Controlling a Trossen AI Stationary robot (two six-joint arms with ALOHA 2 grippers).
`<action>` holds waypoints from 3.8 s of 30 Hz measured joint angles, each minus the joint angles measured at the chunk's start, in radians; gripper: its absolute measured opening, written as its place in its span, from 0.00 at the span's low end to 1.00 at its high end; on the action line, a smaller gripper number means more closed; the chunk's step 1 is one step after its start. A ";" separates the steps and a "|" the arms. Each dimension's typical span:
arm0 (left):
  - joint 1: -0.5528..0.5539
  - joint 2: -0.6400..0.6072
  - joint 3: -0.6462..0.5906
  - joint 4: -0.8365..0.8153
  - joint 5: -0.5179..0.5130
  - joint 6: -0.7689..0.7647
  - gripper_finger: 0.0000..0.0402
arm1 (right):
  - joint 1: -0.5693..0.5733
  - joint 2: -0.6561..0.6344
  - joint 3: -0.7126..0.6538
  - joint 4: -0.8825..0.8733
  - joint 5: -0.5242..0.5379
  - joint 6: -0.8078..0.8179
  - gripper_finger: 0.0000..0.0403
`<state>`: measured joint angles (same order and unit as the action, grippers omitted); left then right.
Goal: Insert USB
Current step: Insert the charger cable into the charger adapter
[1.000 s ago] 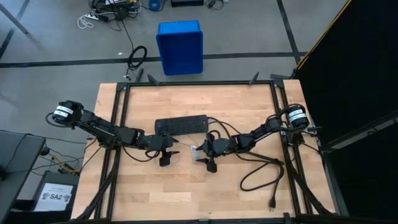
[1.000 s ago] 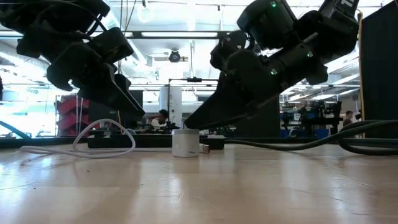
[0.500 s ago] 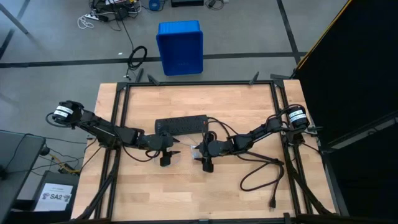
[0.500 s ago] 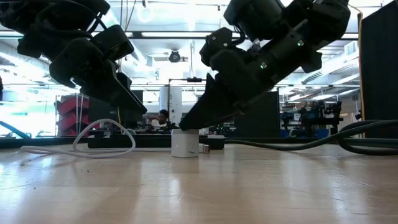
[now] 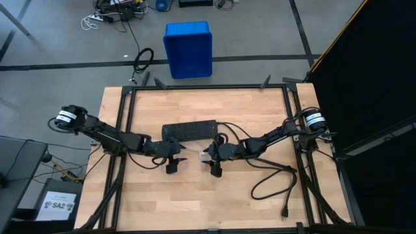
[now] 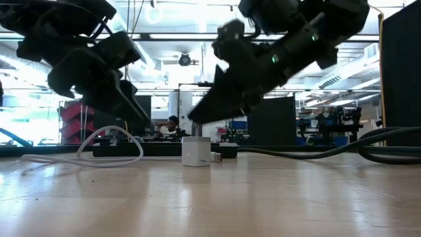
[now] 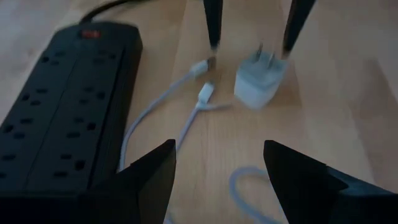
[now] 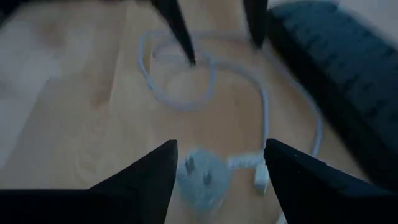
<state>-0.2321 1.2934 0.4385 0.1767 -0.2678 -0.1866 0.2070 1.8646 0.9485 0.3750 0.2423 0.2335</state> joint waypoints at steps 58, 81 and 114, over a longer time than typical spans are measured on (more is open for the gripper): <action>-0.202 -0.013 0.083 0.143 -0.094 -0.094 0.57 | -0.038 0.048 0.000 0.120 0.045 0.191 0.00; -0.325 -0.039 -0.166 0.950 -0.245 0.124 0.57 | -0.013 0.048 0.000 0.354 0.043 0.061 0.00; -0.151 0.190 -0.164 0.768 -0.096 -0.388 0.57 | -0.039 0.046 0.000 0.402 -0.049 0.097 0.00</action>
<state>-0.3833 1.4837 0.2745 0.9450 -0.3639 -0.5742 0.1675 1.9110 0.9485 0.7773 0.1934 0.3308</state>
